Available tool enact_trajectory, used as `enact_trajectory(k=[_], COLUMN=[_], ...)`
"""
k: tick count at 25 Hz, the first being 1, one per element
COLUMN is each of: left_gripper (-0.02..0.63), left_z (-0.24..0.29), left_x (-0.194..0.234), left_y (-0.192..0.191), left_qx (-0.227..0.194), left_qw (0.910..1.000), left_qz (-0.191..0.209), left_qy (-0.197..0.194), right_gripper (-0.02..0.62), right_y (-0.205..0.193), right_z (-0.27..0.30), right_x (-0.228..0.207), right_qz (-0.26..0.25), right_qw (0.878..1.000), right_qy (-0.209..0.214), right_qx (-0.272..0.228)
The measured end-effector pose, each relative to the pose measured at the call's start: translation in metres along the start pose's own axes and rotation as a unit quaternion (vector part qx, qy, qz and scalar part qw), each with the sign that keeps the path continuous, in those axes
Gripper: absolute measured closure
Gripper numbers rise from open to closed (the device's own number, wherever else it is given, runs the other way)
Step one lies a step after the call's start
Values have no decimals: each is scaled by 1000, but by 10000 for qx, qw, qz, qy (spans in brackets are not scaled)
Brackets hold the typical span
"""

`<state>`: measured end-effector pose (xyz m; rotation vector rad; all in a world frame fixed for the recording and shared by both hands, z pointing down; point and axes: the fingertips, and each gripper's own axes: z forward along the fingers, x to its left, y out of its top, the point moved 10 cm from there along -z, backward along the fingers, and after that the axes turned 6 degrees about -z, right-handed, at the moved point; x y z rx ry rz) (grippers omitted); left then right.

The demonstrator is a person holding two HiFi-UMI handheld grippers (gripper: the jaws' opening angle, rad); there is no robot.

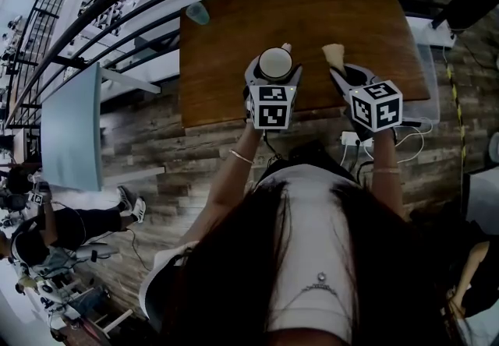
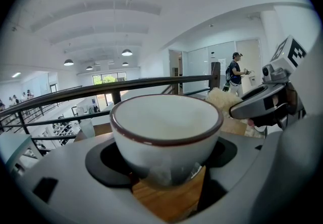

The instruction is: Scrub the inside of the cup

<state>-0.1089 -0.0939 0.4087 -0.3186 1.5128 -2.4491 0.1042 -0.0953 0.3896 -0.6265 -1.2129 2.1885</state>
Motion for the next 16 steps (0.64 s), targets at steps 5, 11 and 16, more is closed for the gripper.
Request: enact_trajectory(k=[5,11,16], left_gripper=[195,195,195], left_z=[2,5,6], left_x=[-1,-2,-2], left_y=[-5,-6,-11], left_qx=[66,111,95], left_qw=[10000,9999,9999], left_qz=[-59,-90,-89], left_qy=[-2,-21,-45], right_gripper=[515,515,515], right_y=[-1,-2,-5], right_z=[-1,-1,0], right_x=[0,-2,-1], right_qz=[18,58,81], right_qw=[10000,10000,10000], right_qy=[2,-10,-16], right_qx=[3,11,15])
